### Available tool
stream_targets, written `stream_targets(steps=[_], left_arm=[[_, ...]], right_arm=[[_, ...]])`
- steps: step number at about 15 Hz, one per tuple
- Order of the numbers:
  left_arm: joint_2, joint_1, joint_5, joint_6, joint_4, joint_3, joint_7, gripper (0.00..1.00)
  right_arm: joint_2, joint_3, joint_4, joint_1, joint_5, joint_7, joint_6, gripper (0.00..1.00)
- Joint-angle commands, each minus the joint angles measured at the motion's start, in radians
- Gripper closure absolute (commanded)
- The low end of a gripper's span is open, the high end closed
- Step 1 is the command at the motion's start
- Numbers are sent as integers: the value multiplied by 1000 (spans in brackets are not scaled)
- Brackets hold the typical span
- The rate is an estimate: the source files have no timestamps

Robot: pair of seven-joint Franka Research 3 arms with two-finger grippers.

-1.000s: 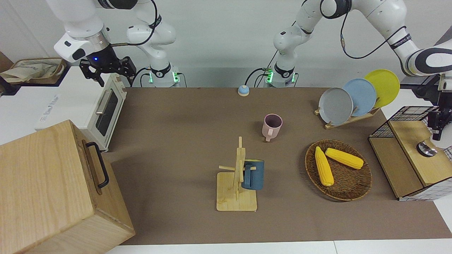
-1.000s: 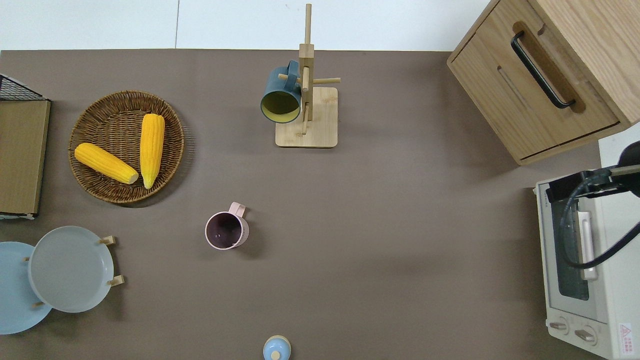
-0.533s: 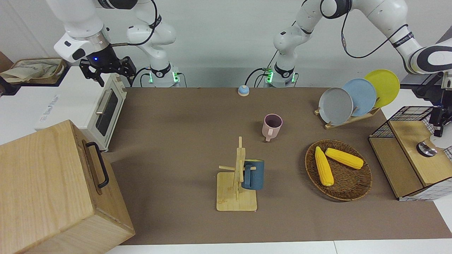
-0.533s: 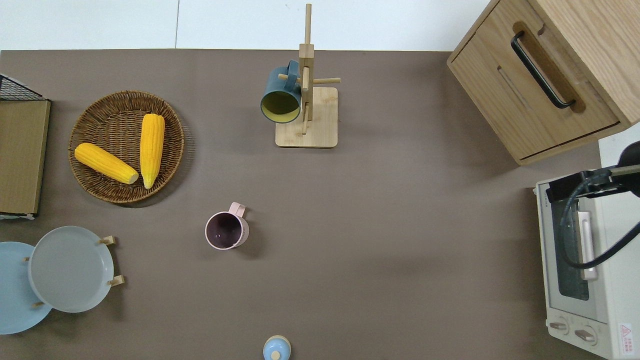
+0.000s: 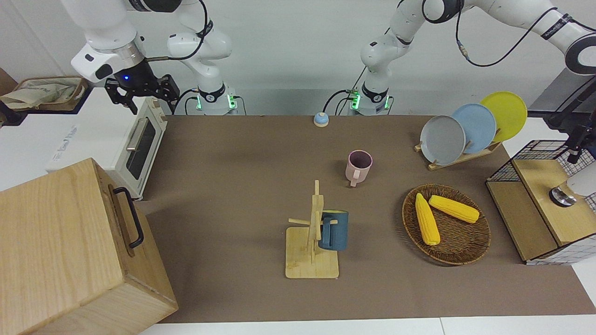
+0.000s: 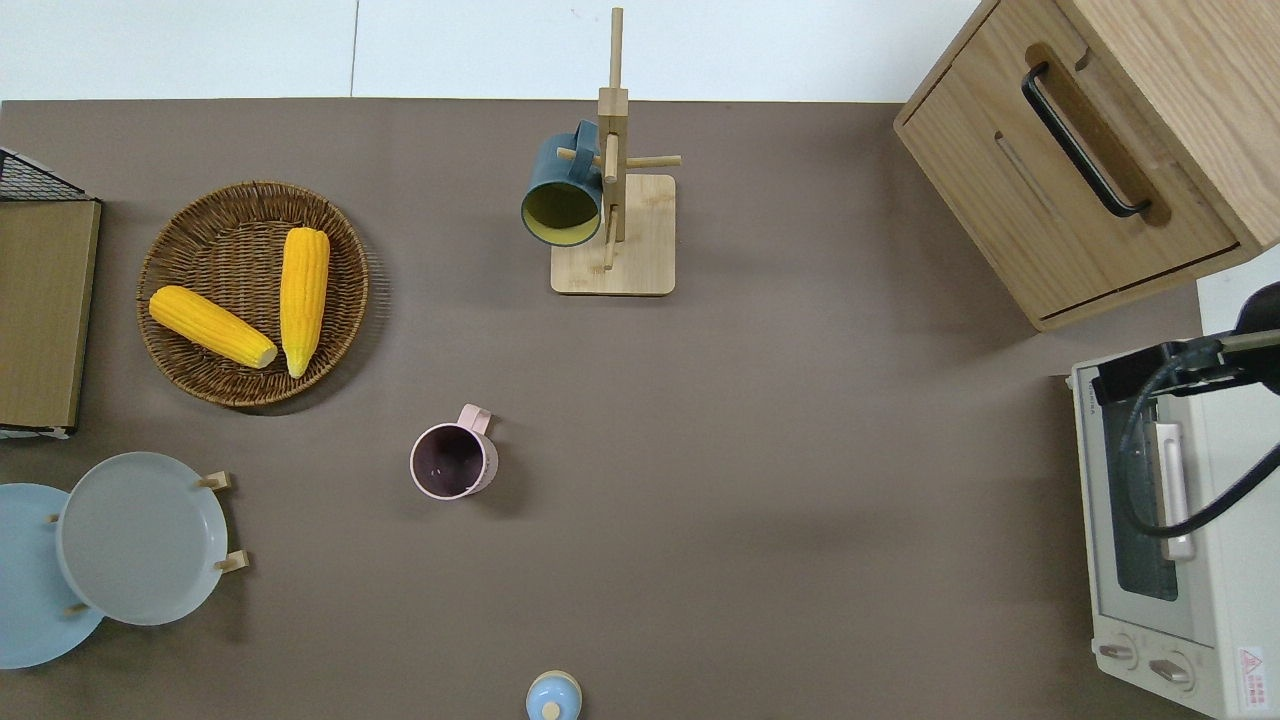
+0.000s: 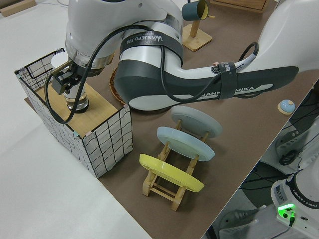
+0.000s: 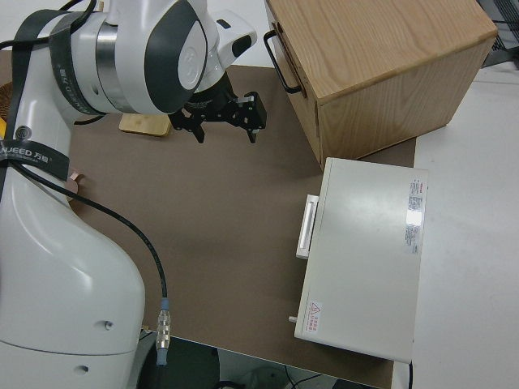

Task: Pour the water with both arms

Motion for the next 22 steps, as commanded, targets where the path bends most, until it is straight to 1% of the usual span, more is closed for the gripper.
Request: stream_targets(steps=[1, 2, 4, 6, 8, 9, 11, 12, 13, 16, 18, 22], left_arm=[[-47, 5, 112, -146, 27, 2, -31, 0], [-66, 3, 145, -190, 26, 1, -33, 0], [-98, 2, 182, -272, 26, -4, -63, 0], [-121, -9, 207, -336, 23, -5, -93, 0], [-136, -18, 212, -398, 21, -21, -102, 0], [-147, -23, 213, -431, 20, -27, -134, 0], [-152, -54, 215, -479, 20, -39, -261, 0], [-153, -70, 215, -496, 20, -45, -306, 0], [-161, -89, 219, -504, 20, -47, -320, 0], [-166, -161, 291, -505, 20, -47, -326, 0], [-167, -205, 323, -505, 20, -48, -363, 0], [-176, -302, 324, -542, 20, -50, -499, 0]], right_arm=[[-12, -2, -12, -3, 19, -15, -1, 9], [-12, -1, -12, -2, 19, -15, -1, 9], [-12, -2, -12, -2, 19, -15, -1, 9], [-12, -2, -12, -3, 19, -15, -1, 9], [-12, -1, -12, -2, 19, -15, -1, 9], [-12, -2, -12, -2, 19, -15, -1, 9], [-12, -1, -12, -2, 19, -15, -1, 9], [-12, -2, -12, -3, 19, -15, -1, 9], [-12, -2, -12, -3, 19, -15, -1, 9], [-12, -1, -12, -2, 19, -15, -1, 9], [-12, -1, -12, -2, 19, -15, -1, 9], [-12, -1, -12, -2, 19, -15, -1, 9]])
